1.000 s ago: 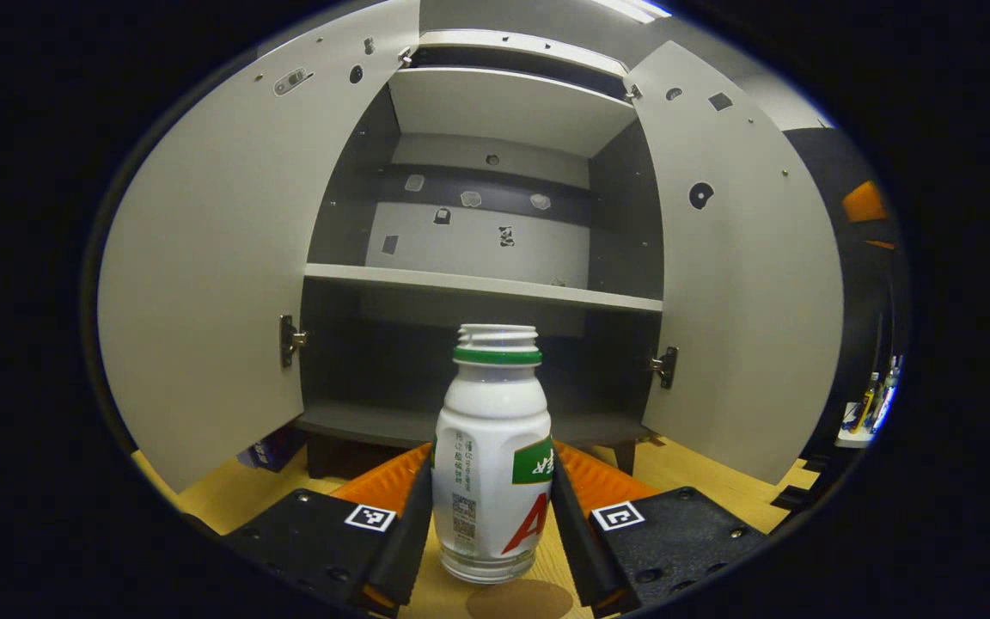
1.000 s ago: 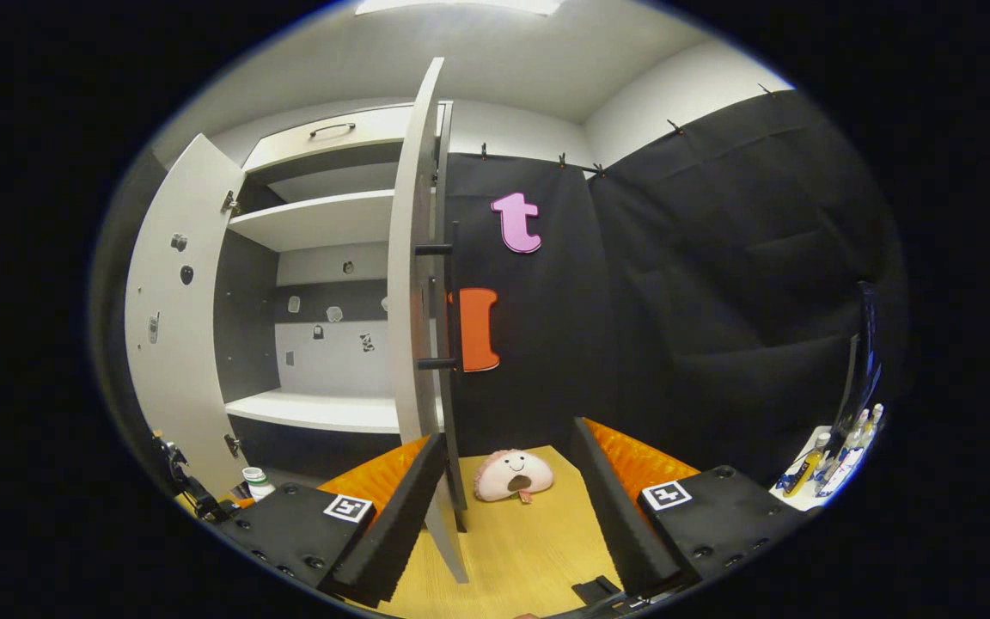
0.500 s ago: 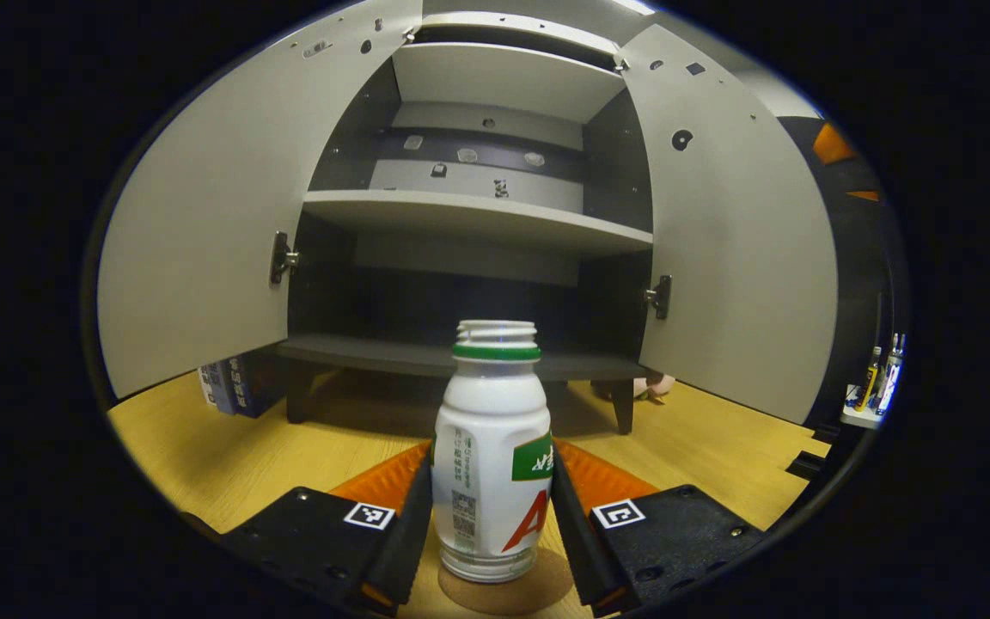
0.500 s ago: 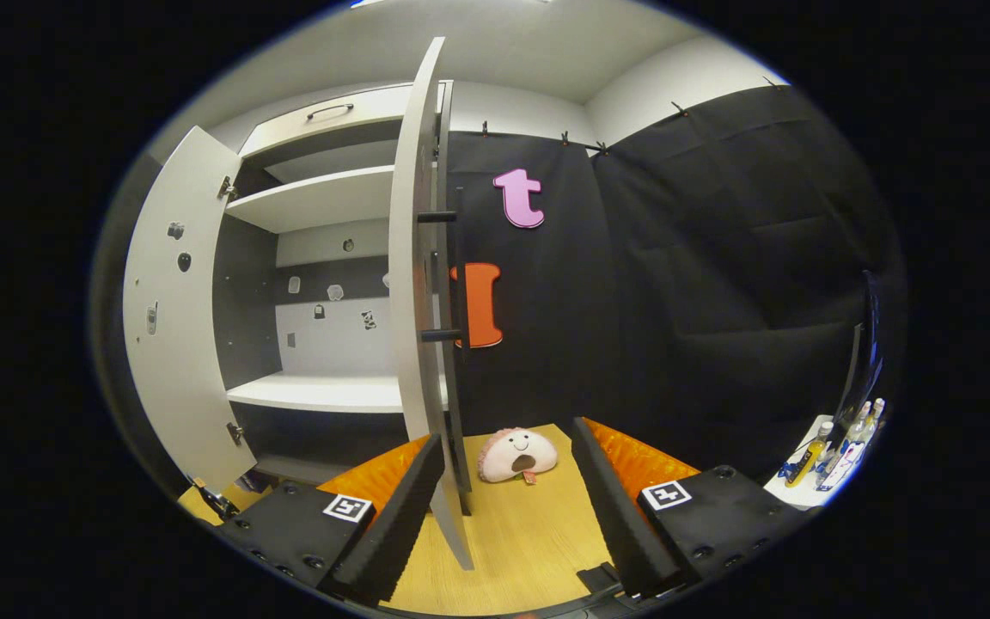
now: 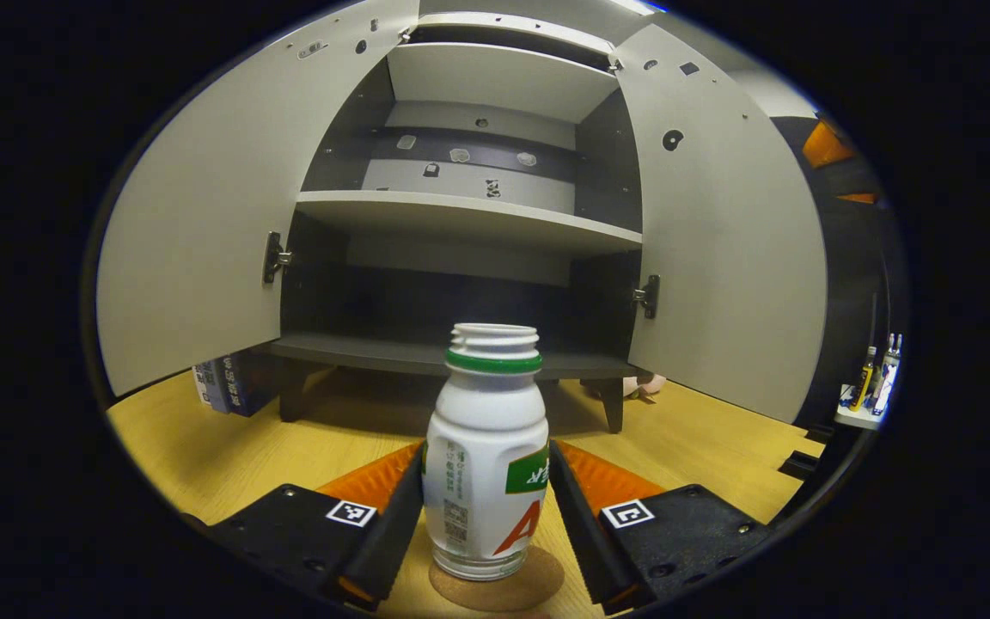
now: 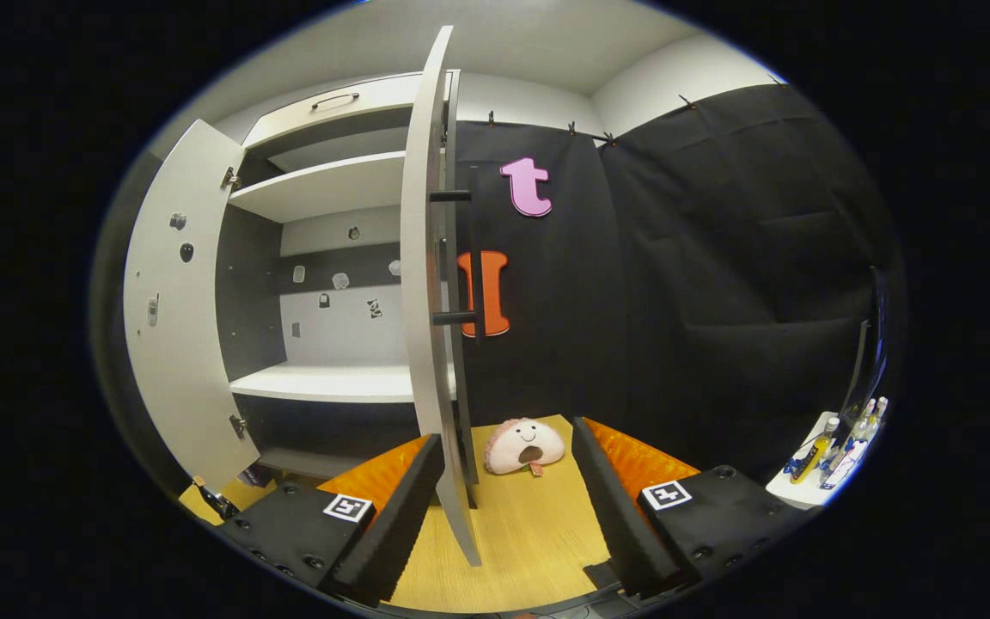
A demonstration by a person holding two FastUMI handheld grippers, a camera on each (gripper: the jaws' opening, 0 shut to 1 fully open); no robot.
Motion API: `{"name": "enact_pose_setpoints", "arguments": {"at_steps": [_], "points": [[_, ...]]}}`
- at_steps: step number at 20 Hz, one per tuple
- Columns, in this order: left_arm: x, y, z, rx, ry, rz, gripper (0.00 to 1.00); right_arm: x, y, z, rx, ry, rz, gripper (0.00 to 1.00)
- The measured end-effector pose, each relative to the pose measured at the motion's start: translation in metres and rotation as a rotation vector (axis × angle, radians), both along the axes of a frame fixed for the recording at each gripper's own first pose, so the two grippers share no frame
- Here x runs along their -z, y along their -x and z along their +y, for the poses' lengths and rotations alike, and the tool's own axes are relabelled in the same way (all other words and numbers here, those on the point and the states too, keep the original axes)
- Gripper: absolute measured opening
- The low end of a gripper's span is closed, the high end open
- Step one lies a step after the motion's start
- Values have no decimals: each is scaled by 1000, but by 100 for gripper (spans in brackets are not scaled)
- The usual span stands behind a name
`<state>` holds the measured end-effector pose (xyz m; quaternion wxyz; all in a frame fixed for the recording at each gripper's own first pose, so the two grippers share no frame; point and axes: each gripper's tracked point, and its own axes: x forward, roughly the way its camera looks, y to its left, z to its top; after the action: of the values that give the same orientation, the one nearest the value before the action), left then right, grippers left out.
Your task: Grasp the bottle in the cabinet with the left hand and place it on the coaster, then close the right door with the right hand and the left door with the left hand.
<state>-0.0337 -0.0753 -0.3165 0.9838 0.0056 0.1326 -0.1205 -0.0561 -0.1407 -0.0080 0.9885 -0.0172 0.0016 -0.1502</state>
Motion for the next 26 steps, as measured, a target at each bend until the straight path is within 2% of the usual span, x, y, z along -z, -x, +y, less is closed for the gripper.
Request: {"name": "enact_pose_setpoints", "arguments": {"at_steps": [1, 3, 7, 13, 17, 26], "points": [[0, 1, 0, -4, 5, 5, 87, 1, -1, 0, -2, -2, 1, 98], [-2, 4, 5, -18, 5, 2, 89, 3, -3, 1, -7, -3, 4, 98], [-7, 3, 11, -25, -8, -6, 89, 7, -6, 4, -17, -2, 10, 98], [-34, 7, -2, 28, 22, -24, 91, 14, -10, 4, -31, -22, 13, 98], [-66, 6, -3, 28, 50, -65, 95, 19, -8, 2, -32, -44, 10, 98], [-174, 7, -16, 67, 67, -167, 95, 6, -15, -10, -70, -83, -56, 98]]}}
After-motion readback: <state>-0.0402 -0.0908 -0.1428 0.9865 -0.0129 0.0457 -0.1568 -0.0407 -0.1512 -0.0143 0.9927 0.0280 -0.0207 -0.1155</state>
